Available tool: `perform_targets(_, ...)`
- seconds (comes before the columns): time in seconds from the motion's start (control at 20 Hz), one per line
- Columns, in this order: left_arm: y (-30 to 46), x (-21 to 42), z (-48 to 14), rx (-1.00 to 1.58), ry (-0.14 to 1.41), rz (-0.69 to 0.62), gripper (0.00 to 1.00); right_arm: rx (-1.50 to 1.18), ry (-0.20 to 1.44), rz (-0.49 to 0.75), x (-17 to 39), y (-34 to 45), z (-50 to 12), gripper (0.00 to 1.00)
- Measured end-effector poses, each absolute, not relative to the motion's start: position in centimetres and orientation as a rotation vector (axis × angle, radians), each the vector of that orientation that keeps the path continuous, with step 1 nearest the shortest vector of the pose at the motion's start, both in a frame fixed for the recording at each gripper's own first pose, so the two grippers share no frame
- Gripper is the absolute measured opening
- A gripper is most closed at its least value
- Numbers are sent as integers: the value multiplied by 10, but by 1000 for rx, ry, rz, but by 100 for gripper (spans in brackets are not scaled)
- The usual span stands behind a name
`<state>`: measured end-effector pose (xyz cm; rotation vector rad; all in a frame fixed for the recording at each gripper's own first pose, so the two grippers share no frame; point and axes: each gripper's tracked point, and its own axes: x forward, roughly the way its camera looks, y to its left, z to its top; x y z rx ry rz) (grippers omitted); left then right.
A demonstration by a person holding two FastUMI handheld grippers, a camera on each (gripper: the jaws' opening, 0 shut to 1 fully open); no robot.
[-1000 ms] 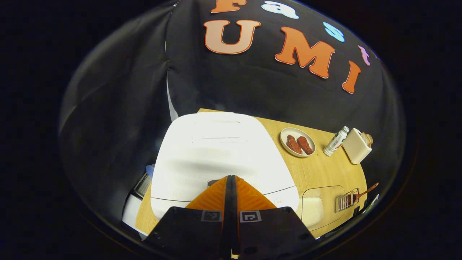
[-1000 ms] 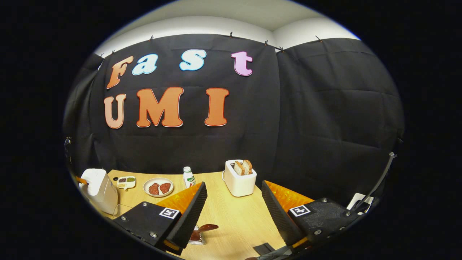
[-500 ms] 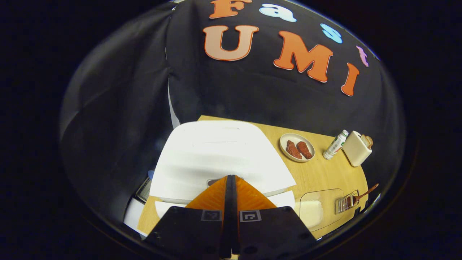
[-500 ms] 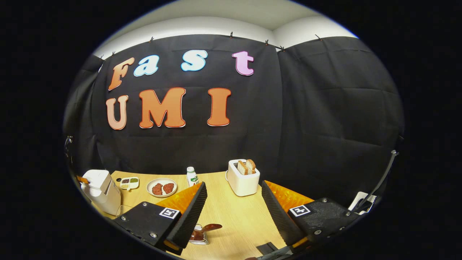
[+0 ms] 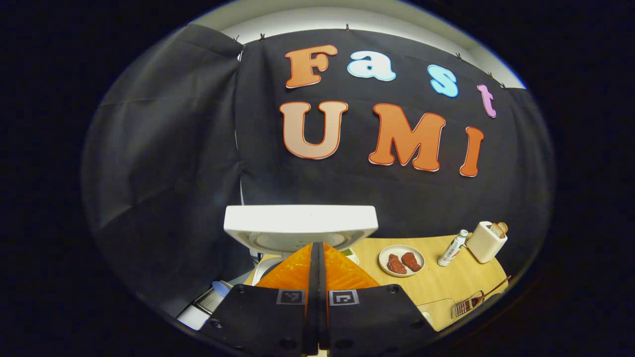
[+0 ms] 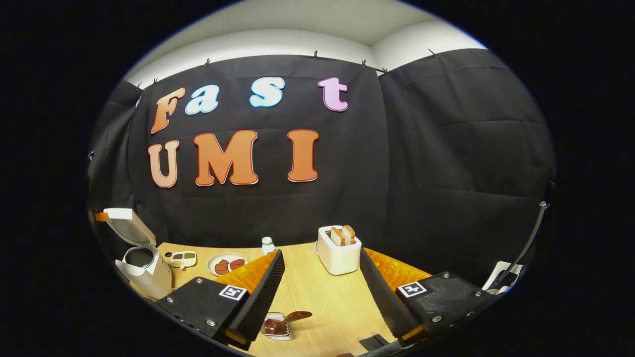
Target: Close the left gripper, press the button to open the rice cooker; take a wooden spoon from the chopstick holder with the right hand, scoop a spoonful of rice and pour it into the rice cooker, then put the wooden spoon back into the chopstick holder.
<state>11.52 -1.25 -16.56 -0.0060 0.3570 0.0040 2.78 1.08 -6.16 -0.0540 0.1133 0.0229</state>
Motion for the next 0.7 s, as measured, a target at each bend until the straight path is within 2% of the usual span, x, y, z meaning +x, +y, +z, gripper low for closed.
perform_targets(0.35, -32, 90, -120, -16, 271, -38, 4, -30, 118, 33, 27, 14, -66, 95)
perform_targets(0.7, -30, 77, -112, -6, 236, -25, 5, -21, 130, 52, 26, 20, -74, 95)
